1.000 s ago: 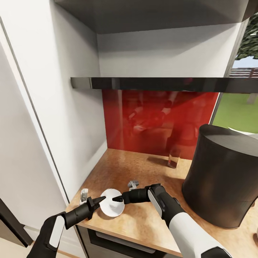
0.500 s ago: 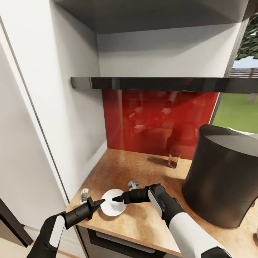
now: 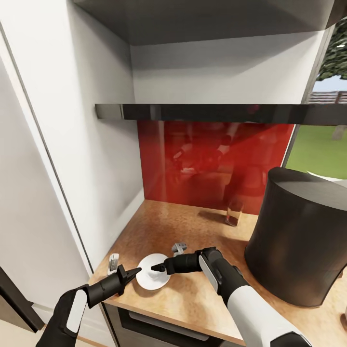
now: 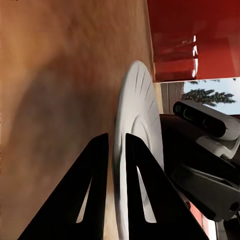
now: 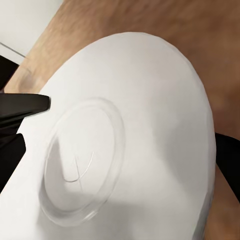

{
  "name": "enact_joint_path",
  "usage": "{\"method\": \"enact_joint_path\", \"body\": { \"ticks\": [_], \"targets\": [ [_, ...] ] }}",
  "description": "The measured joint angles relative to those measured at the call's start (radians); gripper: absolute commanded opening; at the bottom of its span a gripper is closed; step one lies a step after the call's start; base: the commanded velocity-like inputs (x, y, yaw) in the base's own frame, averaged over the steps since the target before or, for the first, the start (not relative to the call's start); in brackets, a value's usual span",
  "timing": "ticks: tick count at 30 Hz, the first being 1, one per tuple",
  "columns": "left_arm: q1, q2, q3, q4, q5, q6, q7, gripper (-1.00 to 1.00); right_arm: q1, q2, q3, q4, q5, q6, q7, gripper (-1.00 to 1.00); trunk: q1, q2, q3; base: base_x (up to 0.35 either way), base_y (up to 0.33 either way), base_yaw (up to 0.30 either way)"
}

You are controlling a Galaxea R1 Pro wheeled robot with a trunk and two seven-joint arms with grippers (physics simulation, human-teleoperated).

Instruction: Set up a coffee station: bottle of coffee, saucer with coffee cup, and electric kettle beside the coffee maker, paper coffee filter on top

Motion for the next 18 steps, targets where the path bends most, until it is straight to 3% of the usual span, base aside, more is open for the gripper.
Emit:
{"method": "enact_joint_path", "body": {
  "ticks": [18],
  "targets": [
    [0.000, 0.003, 0.000, -0.011, -0.007, -0.003, 0.000, -1.00, 0.000, 0.000, -0.001, 0.001, 0.000, -0.001, 0.001, 1.00, 0.000, 0.000, 0.000, 0.000, 0.000, 0.000]
  ]
}}
